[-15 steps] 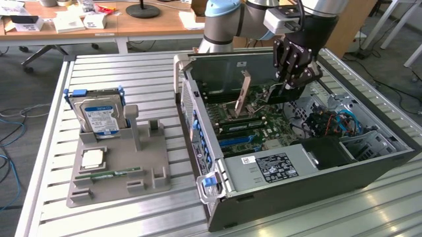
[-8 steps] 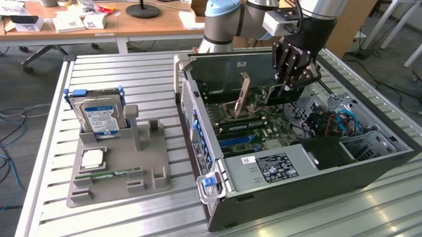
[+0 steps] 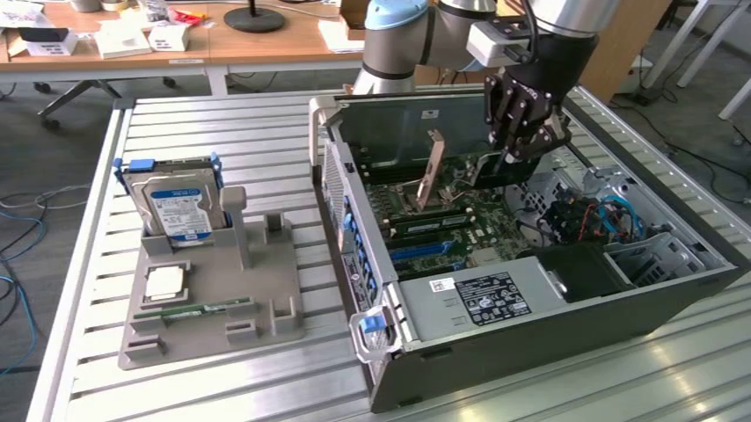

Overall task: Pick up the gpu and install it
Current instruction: 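Insert the gpu into the slot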

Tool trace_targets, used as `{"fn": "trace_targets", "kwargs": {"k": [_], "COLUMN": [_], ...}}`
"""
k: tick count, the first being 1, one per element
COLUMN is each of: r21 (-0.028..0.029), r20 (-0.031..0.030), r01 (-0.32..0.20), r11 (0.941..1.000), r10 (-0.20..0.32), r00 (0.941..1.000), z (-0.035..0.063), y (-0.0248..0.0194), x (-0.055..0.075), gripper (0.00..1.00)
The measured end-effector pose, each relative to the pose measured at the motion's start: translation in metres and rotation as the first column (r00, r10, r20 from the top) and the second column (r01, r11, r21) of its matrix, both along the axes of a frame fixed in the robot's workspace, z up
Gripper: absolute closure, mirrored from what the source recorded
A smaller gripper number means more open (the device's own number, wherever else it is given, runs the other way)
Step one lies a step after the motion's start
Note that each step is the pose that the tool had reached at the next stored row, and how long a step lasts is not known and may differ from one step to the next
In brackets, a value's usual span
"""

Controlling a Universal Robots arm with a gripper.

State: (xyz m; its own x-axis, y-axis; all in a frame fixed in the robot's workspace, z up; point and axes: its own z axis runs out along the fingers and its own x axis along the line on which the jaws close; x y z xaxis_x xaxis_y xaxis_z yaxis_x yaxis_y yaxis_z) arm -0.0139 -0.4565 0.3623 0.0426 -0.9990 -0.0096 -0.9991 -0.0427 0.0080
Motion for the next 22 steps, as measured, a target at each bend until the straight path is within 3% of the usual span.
{"fn": "trace_targets", "kwargs": {"k": [22], "r21": [-0.0001], "r20": [0.0002], "r01": [0.000], "r11": [1.0000], "r10": [0.000], "r00": [1.0000], "z": [-0.0007], "y": [0.0000], "x": [-0.0083], "gripper": [0.74]}}
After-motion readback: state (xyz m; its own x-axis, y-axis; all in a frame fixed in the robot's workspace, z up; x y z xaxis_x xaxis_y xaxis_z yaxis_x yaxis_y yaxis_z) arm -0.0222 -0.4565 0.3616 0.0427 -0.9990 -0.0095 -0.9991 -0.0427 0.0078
